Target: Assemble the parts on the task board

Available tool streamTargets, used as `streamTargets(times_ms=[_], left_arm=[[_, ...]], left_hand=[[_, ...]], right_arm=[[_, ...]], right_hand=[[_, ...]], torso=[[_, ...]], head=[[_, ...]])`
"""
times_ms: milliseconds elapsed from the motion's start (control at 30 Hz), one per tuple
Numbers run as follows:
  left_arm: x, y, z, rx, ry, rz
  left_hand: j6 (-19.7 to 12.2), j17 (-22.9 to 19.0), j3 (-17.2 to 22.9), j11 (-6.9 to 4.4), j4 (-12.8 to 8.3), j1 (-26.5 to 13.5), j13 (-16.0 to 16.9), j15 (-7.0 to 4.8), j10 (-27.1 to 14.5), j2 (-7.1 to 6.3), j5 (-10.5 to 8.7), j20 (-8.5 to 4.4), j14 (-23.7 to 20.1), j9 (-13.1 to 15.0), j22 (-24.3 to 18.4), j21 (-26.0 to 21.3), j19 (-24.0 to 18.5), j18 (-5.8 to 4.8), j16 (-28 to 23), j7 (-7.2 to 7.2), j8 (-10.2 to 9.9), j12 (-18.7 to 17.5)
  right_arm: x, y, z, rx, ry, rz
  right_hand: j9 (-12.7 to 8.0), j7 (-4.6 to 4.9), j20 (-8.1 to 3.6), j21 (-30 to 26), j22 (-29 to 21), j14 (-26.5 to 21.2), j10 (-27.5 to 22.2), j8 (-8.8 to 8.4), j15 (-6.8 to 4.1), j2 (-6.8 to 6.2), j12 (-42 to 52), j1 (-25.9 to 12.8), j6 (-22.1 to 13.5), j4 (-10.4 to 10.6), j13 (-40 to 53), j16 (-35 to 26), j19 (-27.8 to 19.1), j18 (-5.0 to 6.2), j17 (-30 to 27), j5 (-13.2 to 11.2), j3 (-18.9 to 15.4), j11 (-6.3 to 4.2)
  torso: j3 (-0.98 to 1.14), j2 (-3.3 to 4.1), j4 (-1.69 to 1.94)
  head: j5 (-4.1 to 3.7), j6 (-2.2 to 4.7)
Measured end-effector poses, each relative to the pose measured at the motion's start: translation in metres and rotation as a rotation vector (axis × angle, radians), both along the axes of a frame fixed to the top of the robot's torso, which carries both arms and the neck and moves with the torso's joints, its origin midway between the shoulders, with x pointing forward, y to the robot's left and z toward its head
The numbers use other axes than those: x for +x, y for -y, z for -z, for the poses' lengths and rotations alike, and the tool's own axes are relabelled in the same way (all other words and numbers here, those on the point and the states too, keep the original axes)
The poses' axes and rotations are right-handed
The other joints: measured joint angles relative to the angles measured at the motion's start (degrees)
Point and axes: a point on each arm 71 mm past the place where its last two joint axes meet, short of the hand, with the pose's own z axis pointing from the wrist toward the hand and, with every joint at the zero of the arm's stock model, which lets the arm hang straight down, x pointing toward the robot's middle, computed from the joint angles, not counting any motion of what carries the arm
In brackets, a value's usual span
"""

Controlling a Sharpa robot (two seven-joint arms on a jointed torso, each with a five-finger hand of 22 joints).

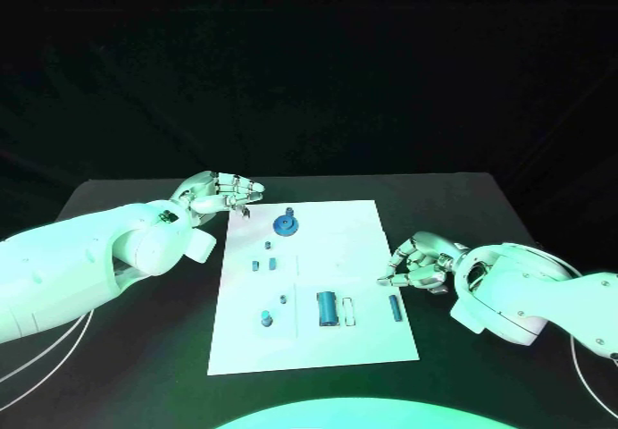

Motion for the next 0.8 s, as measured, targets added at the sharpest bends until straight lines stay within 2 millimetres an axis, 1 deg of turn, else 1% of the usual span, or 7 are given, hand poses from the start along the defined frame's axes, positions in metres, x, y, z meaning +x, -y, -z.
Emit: streamTargets(times_ms=[100,200,267,333,467,667,800], left_arm=[[0.000,0.000,0.001,0.000,-0.001,-0.001],[0.000,-0.001,0.001,0.000,-0.002,-0.001],[0.000,-0.001,0.001,0.001,-0.002,-0.002],[0.000,-0.001,0.002,0.001,-0.003,-0.002],[-0.001,-0.001,0.002,0.001,-0.004,-0.002],[-0.001,-0.002,0.002,0.001,-0.006,-0.004],[-0.001,-0.002,0.003,0.001,-0.006,-0.004]], left_hand=[[0.00,-0.04,0.00,0.00,0.00,0.00,-0.05,0.00,0.00,0.00,0.00,0.00,0.00,0.00,0.00,0.00,0.00,0.00,0.00,0.00,0.00,0.00],[0.00,-0.04,0.00,0.00,0.00,0.00,-0.05,0.00,0.00,0.00,0.00,0.00,0.00,0.00,0.00,0.00,0.00,0.00,0.00,0.00,0.00,0.01],[0.00,-0.04,0.00,0.00,0.00,0.00,-0.05,0.20,0.00,0.00,0.00,0.00,-0.20,-0.01,-0.07,0.00,0.00,0.00,0.00,0.00,0.00,0.24],[0.00,-0.04,0.00,0.00,0.00,0.00,-0.05,0.21,0.00,0.00,0.00,0.00,-0.20,0.00,-0.07,0.00,0.00,0.00,0.00,0.00,0.00,0.25],[0.00,-0.04,0.00,0.00,0.00,0.00,-0.04,0.20,0.00,0.00,0.00,0.00,-0.20,0.00,-0.07,0.00,0.00,0.00,0.00,0.00,0.00,0.25],[-0.22,-0.04,-0.17,0.00,0.16,0.00,-0.04,0.20,0.00,0.00,0.00,0.00,-0.20,-0.01,-0.10,0.00,0.00,-0.01,0.00,0.22,0.00,0.25],[-0.22,-0.03,-0.17,0.00,0.16,0.00,-0.10,0.20,0.00,0.00,0.00,0.00,-0.20,-0.01,-0.12,0.00,0.00,0.00,0.00,0.22,0.00,0.25]], right_arm=[[-0.005,0.012,0.005,-0.020,-0.009,0.019],[-0.010,0.016,0.013,-0.033,-0.027,0.022],[-0.013,0.016,0.017,-0.039,-0.036,0.018],[-0.017,0.016,0.022,-0.046,-0.048,0.012],[-0.020,0.014,0.029,-0.058,-0.062,0.000],[-0.022,0.008,0.034,-0.072,-0.068,-0.013],[-0.022,0.006,0.038,-0.082,-0.070,-0.020]], right_hand=[[0.00,0.00,0.12,0.00,0.17,0.07,0.00,0.00,0.08,-0.20,0.05,0.19,0.00,0.00,0.00,0.00,0.12,0.00,0.00,0.00,0.00,0.00],[0.00,-0.06,0.21,0.24,0.24,0.08,0.00,0.00,0.08,-0.44,0.05,0.44,0.52,0.00,0.00,0.00,0.21,0.00,0.00,0.00,0.00,0.00],[0.00,-0.30,0.21,0.24,0.32,0.08,0.00,0.00,0.08,-0.44,0.05,0.44,0.79,0.20,0.00,0.00,0.21,0.00,0.00,0.00,0.19,0.00],[0.00,-0.13,0.21,0.23,0.33,0.08,0.00,0.00,0.08,-0.44,0.05,0.44,0.97,0.23,0.01,0.00,0.21,0.00,-0.01,0.00,0.23,0.00],[0.00,-0.32,0.21,0.23,0.39,0.08,0.00,0.00,0.08,-0.44,0.06,0.44,1.16,0.23,0.01,0.00,0.21,0.00,-0.01,0.00,0.22,0.00],[0.08,-0.33,0.21,0.23,0.39,0.08,0.00,0.00,0.08,-0.44,0.06,0.43,1.57,0.40,0.05,0.00,0.21,0.00,-0.01,0.00,0.38,0.00],[0.08,-0.55,0.21,0.23,0.39,0.08,0.00,0.00,0.08,-0.44,0.07,0.43,1.79,0.40,0.08,0.00,0.21,0.00,-0.01,0.00,0.38,0.00]], torso=[[-0.04,-0.17,-0.14],[-0.03,-0.31,-0.27],[-0.04,-0.38,-0.34],[-0.04,-0.40,-0.35],[-0.07,-0.41,-0.30],[-0.12,-0.39,-0.26],[-0.12,-0.39,-0.27]], head=[[-0.04,-0.13],[-0.05,-0.31],[0.00,-0.40],[0.05,-0.41],[0.09,-0.47],[-0.23,-0.48],[-0.23,-0.65]])
